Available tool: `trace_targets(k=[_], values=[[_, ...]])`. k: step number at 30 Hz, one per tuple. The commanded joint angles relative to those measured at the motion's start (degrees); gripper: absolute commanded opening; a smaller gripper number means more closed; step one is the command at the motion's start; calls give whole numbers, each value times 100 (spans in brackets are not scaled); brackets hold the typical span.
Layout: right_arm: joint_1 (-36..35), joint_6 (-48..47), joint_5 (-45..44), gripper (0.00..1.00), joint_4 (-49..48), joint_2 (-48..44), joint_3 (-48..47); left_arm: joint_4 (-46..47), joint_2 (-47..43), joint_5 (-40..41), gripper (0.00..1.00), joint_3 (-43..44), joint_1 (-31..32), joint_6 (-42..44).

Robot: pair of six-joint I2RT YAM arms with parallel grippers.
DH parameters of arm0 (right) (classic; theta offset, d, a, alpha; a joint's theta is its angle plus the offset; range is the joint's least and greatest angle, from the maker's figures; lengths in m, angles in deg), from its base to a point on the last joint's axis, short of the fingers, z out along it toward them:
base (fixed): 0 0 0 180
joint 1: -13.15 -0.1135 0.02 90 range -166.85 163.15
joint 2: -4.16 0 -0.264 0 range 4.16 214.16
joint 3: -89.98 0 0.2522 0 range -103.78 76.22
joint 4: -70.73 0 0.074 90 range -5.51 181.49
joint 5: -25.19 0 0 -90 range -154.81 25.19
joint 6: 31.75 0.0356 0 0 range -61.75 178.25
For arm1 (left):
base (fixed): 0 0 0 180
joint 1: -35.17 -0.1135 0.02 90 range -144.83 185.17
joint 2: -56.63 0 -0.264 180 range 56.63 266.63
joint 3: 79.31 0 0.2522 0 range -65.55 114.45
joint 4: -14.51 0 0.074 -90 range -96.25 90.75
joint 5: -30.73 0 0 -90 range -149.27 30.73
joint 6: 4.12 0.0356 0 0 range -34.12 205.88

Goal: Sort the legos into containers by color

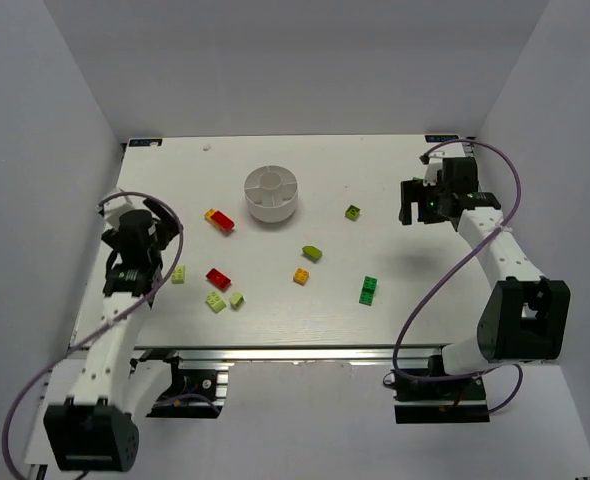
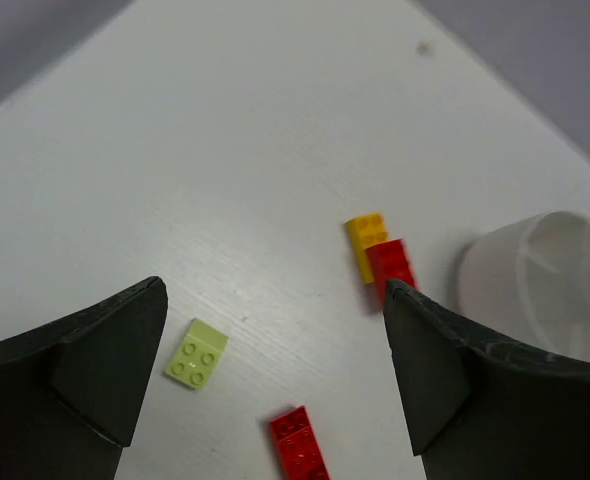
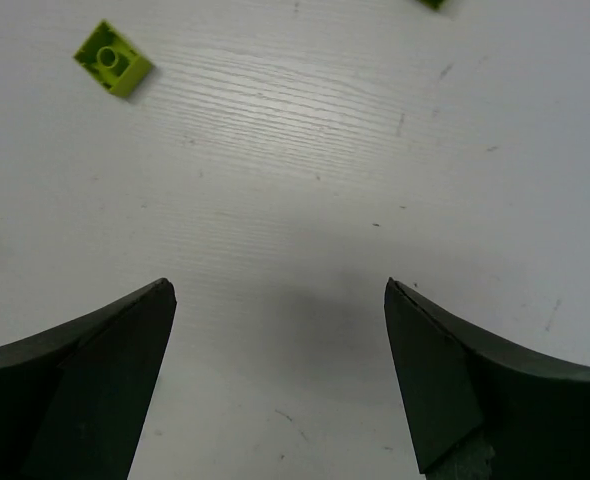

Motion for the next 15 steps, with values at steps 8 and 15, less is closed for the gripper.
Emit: trace_targets(k=[8,15], values=[[28,-359,133,89,-360,-1239,379,-563,-1472,-380,98,258,-35,16],[28,-1688,1561,90,49,-1714,599,-704,-1701,-644,98,179,-35,-72]])
